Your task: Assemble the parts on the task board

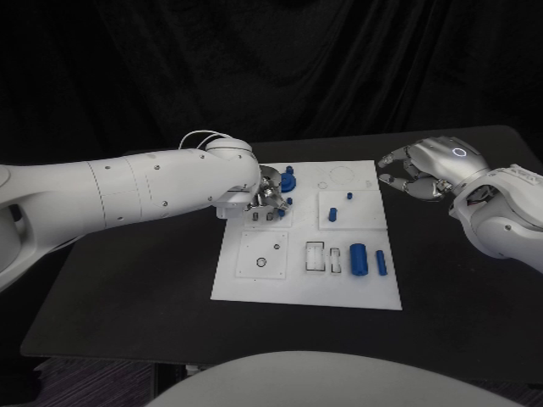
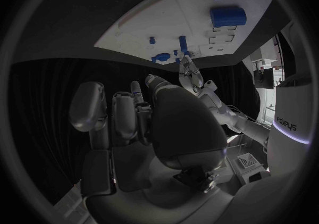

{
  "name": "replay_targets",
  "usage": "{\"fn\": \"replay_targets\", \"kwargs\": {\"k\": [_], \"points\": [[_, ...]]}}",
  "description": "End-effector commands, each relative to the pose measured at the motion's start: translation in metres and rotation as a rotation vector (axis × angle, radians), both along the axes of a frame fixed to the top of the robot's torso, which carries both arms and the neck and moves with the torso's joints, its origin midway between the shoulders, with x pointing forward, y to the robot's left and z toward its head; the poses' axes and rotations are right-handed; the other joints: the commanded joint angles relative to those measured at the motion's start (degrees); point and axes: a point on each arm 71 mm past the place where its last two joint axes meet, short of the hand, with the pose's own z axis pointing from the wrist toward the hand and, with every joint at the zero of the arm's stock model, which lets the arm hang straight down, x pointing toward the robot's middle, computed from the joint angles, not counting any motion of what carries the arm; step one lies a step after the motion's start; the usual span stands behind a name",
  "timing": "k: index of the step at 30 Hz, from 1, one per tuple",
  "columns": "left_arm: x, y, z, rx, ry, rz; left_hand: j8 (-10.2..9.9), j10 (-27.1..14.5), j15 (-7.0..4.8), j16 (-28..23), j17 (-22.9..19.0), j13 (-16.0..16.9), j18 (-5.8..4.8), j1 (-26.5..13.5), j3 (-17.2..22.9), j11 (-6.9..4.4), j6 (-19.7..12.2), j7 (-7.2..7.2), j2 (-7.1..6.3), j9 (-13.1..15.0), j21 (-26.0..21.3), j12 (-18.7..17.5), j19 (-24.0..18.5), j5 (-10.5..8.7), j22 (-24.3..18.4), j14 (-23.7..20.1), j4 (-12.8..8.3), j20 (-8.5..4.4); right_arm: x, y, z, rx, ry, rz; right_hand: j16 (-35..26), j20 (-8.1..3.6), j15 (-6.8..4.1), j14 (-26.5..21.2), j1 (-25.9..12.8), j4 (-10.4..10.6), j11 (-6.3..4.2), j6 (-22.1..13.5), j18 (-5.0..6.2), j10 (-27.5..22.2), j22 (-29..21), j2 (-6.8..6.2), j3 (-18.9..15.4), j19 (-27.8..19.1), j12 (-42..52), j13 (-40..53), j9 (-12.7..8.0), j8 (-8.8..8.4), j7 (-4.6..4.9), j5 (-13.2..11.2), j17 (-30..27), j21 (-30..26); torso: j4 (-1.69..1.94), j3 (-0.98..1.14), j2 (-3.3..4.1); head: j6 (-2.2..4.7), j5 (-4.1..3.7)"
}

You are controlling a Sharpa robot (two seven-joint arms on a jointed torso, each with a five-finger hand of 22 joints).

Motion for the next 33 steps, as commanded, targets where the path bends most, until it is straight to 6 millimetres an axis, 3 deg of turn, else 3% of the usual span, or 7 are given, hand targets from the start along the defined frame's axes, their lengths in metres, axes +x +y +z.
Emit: {"fn": "replay_targets", "kwargs": {"k": [1, 14, 17, 21, 33], "points": [[-0.001, -0.002, -0.001, -0.012, 0.006, -0.013, -0.23, 0.00, -0.35, 0.04, 1.53, 7.56, -0.85, 0.11, 0.80, -0.25, 0.45, -0.09, -0.43, 0.25, -0.35, 0.08, 0.34, 0.59, 0.14, 0.27, -0.33, -0.12, 0.001, -0.002, -0.002, -0.003, 0.013, -0.022, -0.32, 0.13, 0.07, 3.13, 0.57, -0.06, 0.28, 0.50, 0.59, 0.07, 8.02, -0.06, 0.43, -0.34, -0.28, 6.44, -0.08, -0.22, -0.05, 0.19, 2.68, -0.32, -0.04, 0.02, 0.00, 0.00, 0.08], [-0.001, -0.001, -0.003, -0.013, 0.011, -0.014, -1.13, -0.11, -0.60, -0.08, 1.46, 7.66, -0.84, -1.19, 7.04, -0.49, 1.09, -0.29, -2.18, 2.74, -0.88, -0.20, 0.50, 6.51, 0.42, 0.22, -3.61, -0.40, 0.001, -0.002, -0.002, -0.006, 0.018, -0.026, -0.35, 0.14, 0.09, 3.12, 0.81, -0.14, 0.29, 0.57, 0.60, 0.08, 8.02, -0.11, 0.71, -0.35, -0.27, 6.47, -0.14, -0.28, -0.04, 0.71, 2.65, -0.43, -0.07, 0.02, 0.05, 0.00, 0.11], [-0.001, -0.001, -0.004, -0.015, 0.010, -0.014, -1.13, -0.11, -0.62, -0.09, 1.47, 7.67, -0.83, -1.47, 7.87, -0.52, 1.20, -0.32, -2.43, 3.12, -0.95, -0.23, 0.49, 7.08, 0.44, 0.22, -4.00, -0.42, 0.001, -0.002, -0.002, -0.007, 0.020, -0.027, -0.35, 0.14, 0.09, 3.12, 0.81, -0.14, 0.29, 0.57, 0.60, 0.08, 8.02, -0.11, 0.71, -0.35, -0.27, 6.47, -0.14, -0.28, -0.04, 0.71, 2.65, -0.43, -0.03, 0.03, 0.05, 0.00, 0.07], [-0.001, 0.000, -0.003, -0.020, 0.006, -0.011, -0.87, -0.15, -0.73, -0.12, 1.47, 7.68, -0.83, -2.67, 10.80, -0.65, 1.42, -0.44, -3.31, 4.93, -1.15, -0.37, 0.55, 9.04, 0.64, 0.21, -5.33, -0.52, 0.001, -0.002, -0.002, -0.010, 0.023, -0.030, -0.33, 0.14, 0.09, 3.12, 0.88, -0.17, 0.29, 0.59, 0.61, 0.08, 8.02, -0.14, 0.79, -0.35, -0.27, 6.47, -0.15, -0.29, -0.04, 0.86, 2.66, -0.46, 0.00, 0.03, 0.02, 0.00, 0.25], [-0.006, 0.010, -0.002, -0.036, -0.012, 0.011, -0.68, -0.13, -0.91, -0.15, 1.49, 7.67, -0.86, -3.79, 14.00, -0.86, 2.08, -0.68, -4.43, 6.75, -1.24, -0.53, 0.82, 10.41, 1.03, 0.27, -7.14, -0.67, 0.001, -0.003, -0.003, -0.019, 0.035, -0.038, -0.69, 0.15, 0.09, 3.06, 0.96, -0.20, 0.29, 0.57, 0.69, -0.11, 7.90, -0.18, 0.89, -0.46, -0.47, 6.21, -0.19, -0.34, -0.05, 1.04, 2.42, -0.95, 0.01, 0.03, -0.01, 0.00, 0.65]]}}
